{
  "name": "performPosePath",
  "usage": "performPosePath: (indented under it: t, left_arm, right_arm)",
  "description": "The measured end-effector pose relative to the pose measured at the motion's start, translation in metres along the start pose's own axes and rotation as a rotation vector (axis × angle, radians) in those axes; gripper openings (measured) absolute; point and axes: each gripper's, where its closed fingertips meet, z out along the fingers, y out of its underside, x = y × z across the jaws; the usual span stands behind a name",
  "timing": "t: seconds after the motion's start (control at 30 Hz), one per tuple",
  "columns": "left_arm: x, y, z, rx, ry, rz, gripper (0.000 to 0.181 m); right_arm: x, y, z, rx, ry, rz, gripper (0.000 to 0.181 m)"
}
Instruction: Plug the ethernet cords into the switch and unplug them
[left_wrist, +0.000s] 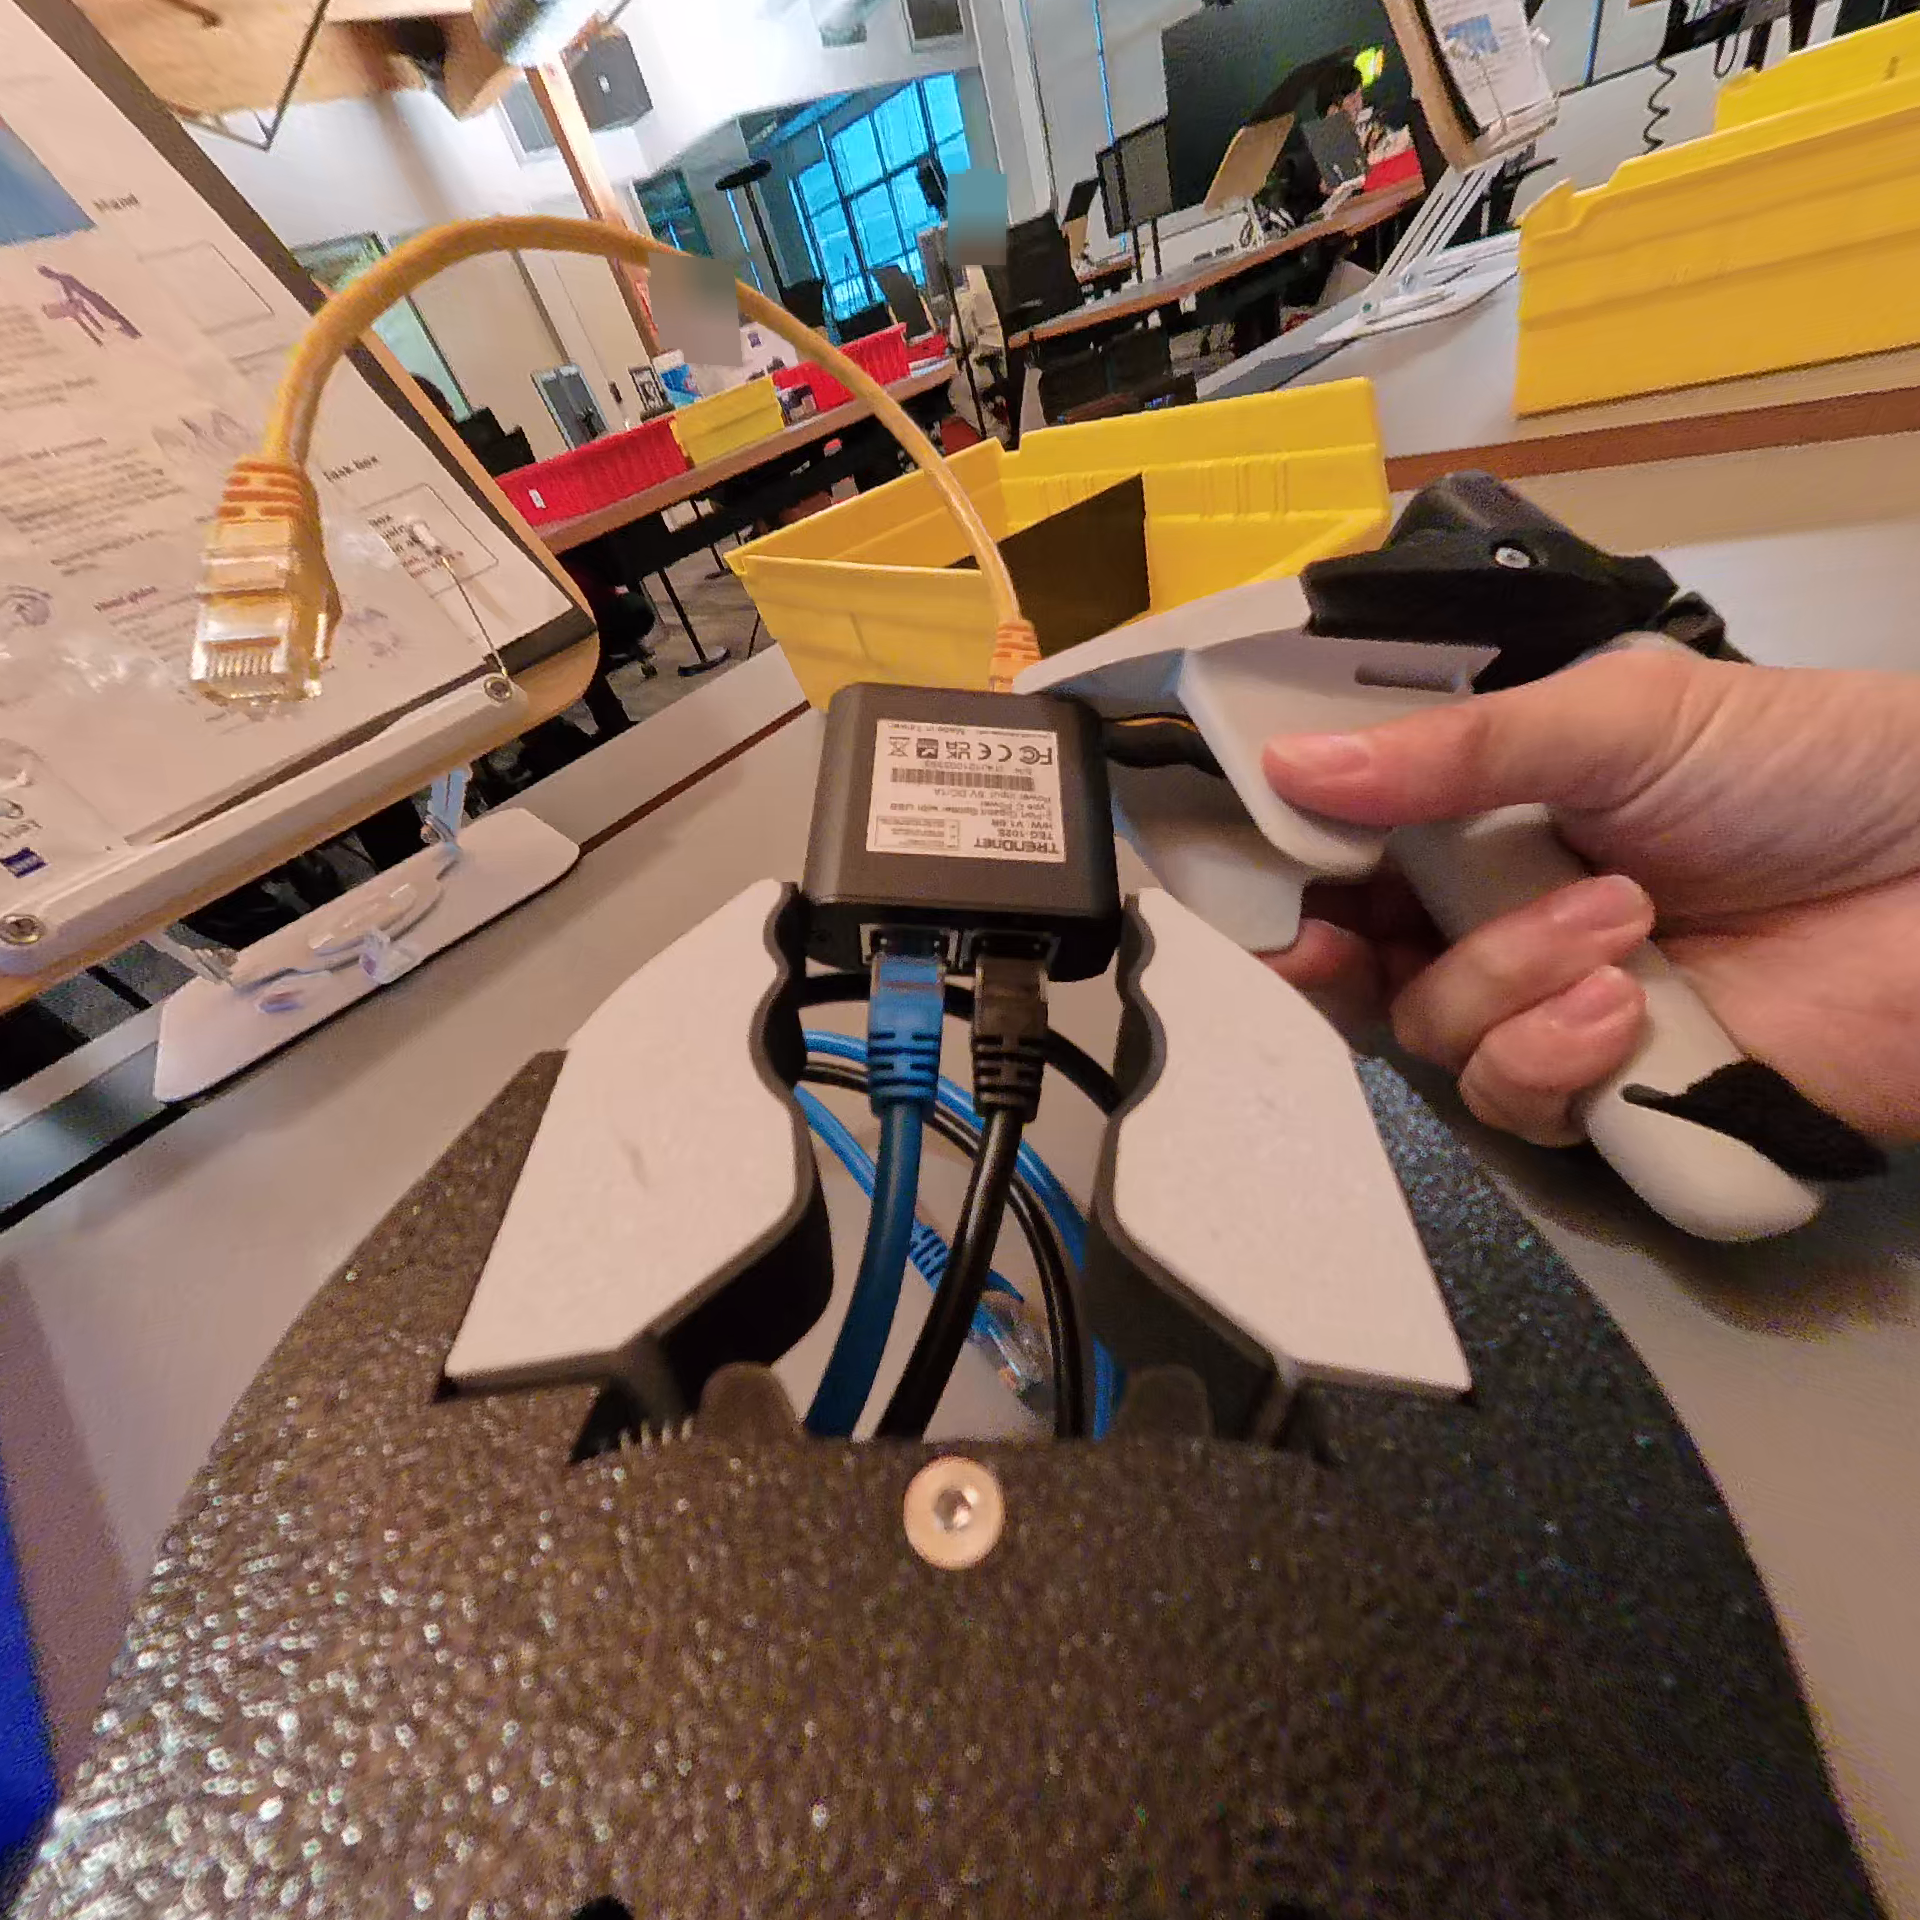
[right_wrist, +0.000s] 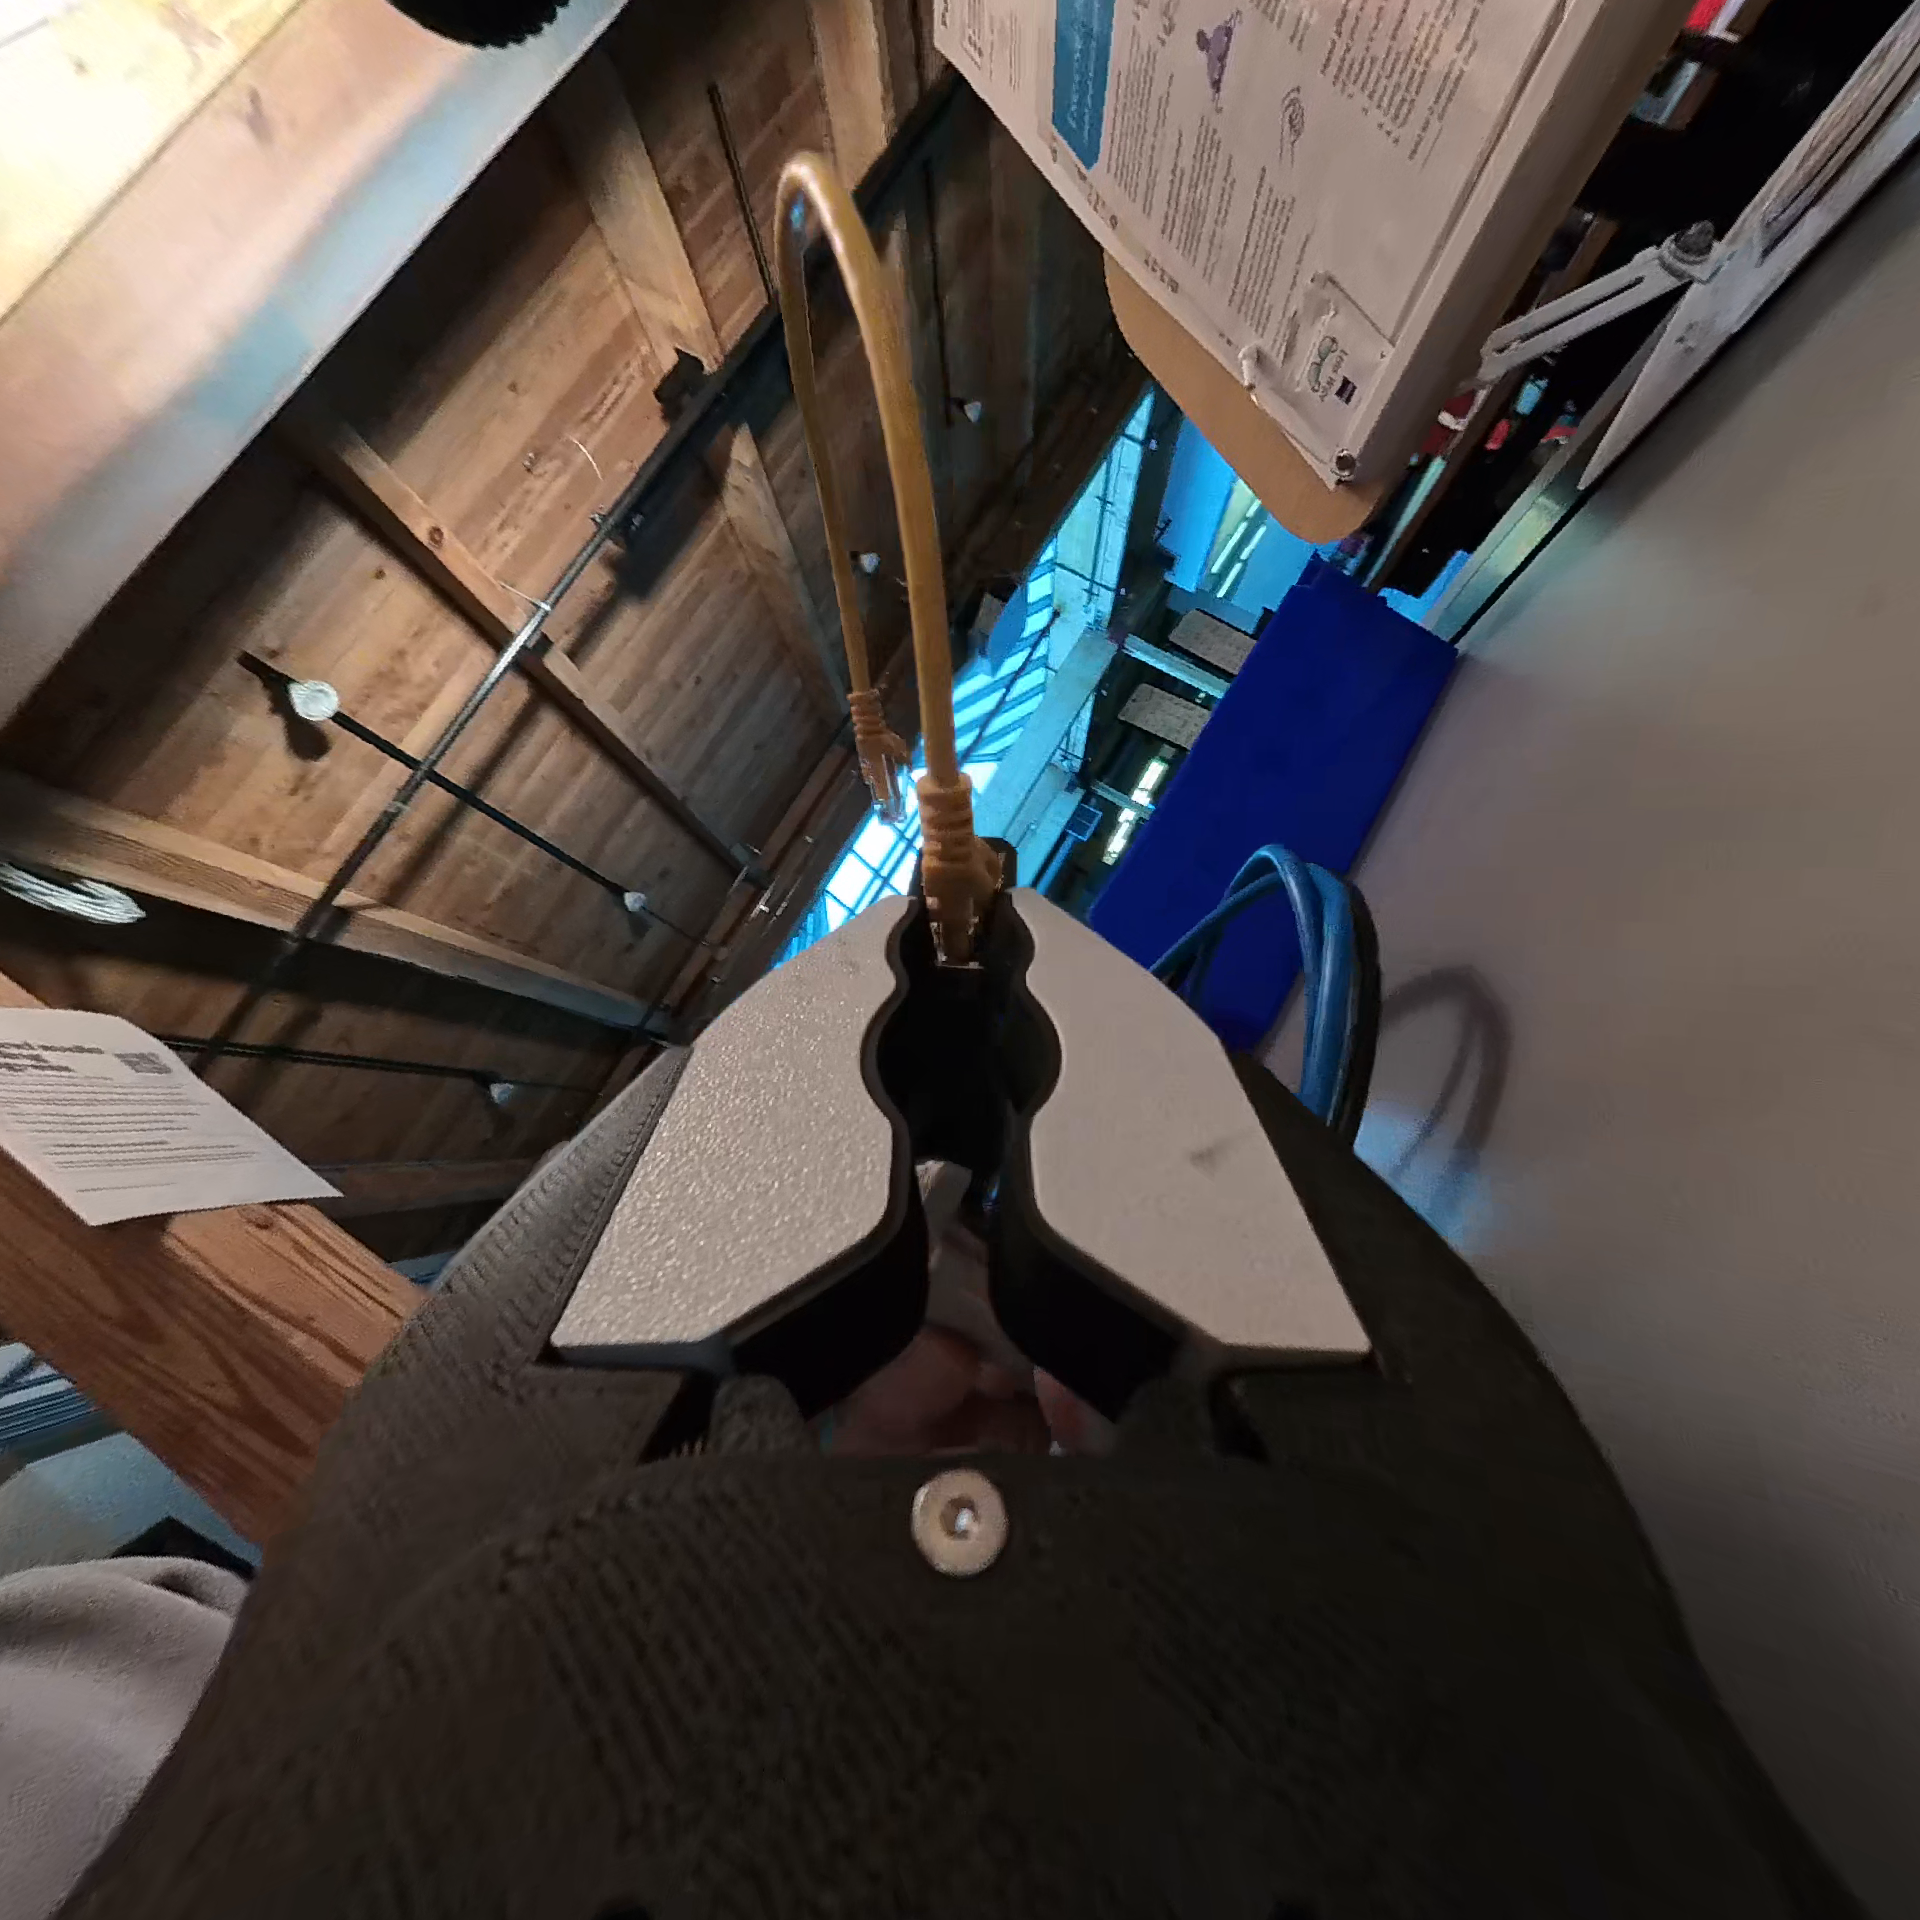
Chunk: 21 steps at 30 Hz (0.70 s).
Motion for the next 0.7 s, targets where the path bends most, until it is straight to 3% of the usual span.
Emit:
performPosePath:
  t: [0.2, 0.27, 0.33, 0.4, 0.5, 0.7]
  left_arm:
    - [0.0, 0.0, 0.0, -0.007, -0.005, -0.001, 0.057]
    - [-0.004, 0.007, -0.002, -0.045, -0.048, 0.073, 0.057]
    - [-0.005, 0.005, -0.003, -0.031, -0.049, 0.057, 0.056]
    - [-0.011, 0.0, -0.005, -0.013, -0.057, 0.031, 0.056]
    - [-0.02, -0.001, -0.009, -0.016, -0.049, 0.015, 0.056]
    - [-0.036, 0.0, -0.016, -0.013, -0.061, -0.034, 0.057]
  right_arm:
    - [-0.002, -0.005, 0.0, 0.027, -0.01, -0.027, 0.011]
    - [-0.006, -0.023, -0.004, 0.06, -0.017, -0.091, 0.011]
    - [-0.008, -0.034, -0.006, 0.012, 0.053, -0.274, 0.011]
    - [-0.021, -0.044, -0.007, -0.027, 0.055, -0.326, 0.011]
    - [-0.035, -0.083, -0.02, -0.038, 0.144, -0.489, 0.011]
    - [-0.037, -0.185, -0.089, -0.079, 0.541, -0.883, 0.011]
